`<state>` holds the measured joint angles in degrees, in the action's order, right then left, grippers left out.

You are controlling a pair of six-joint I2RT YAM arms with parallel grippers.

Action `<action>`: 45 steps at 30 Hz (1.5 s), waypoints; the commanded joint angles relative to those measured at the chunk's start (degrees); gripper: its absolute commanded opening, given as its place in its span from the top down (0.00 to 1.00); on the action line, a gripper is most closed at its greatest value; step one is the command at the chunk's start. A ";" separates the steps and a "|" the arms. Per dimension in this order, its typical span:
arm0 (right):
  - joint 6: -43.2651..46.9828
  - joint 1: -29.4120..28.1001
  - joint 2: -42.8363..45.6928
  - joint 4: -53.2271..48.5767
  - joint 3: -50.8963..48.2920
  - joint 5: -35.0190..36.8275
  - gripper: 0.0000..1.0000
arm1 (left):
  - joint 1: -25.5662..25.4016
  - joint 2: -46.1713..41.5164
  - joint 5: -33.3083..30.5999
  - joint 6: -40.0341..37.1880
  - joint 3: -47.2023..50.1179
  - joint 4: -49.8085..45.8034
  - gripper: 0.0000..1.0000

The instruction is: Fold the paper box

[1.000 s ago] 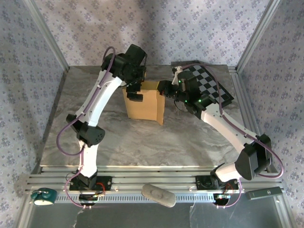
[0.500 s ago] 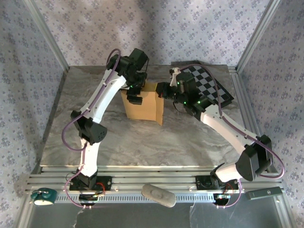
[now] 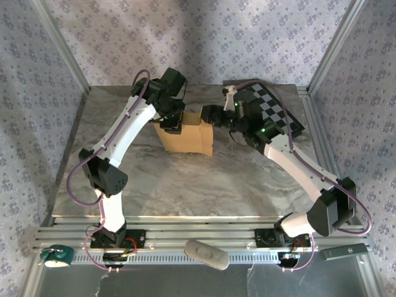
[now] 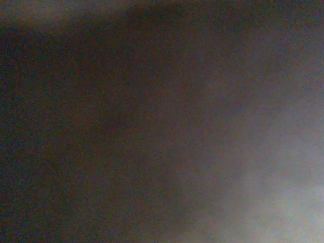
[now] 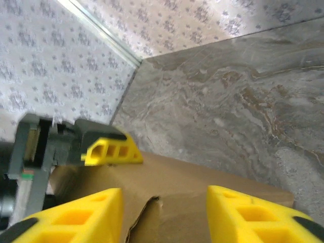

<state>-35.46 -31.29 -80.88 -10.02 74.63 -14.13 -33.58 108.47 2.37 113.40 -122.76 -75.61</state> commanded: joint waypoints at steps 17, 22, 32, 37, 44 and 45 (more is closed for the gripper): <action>-9.37 13.36 4.01 -13.48 0.34 -8.44 0.45 | 13.82 -2.65 15.93 -33.99 -4.05 6.96 0.45; -17.48 12.38 1.55 -15.66 -3.35 -7.33 0.45 | 18.20 -4.72 30.02 -42.06 4.54 19.48 0.44; -8.03 19.97 -9.48 -17.24 -4.28 -11.96 0.47 | 19.56 -8.65 44.68 -54.84 25.62 35.79 0.50; -2.98 23.39 -11.60 -20.33 -4.06 -8.27 0.48 | 19.76 -9.81 48.69 -63.16 38.82 45.18 0.51; 0.85 23.01 -14.17 -22.50 -5.81 -8.10 0.51 | 21.58 -7.74 49.89 -62.66 46.20 50.74 0.60; 0.75 23.15 -13.63 -21.89 -8.35 -8.27 0.52 | 21.82 -7.49 49.06 -63.50 44.44 48.10 0.59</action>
<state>-37.78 -8.08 -94.76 -29.67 68.73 -22.74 -12.49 100.62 52.10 51.83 -76.27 -25.85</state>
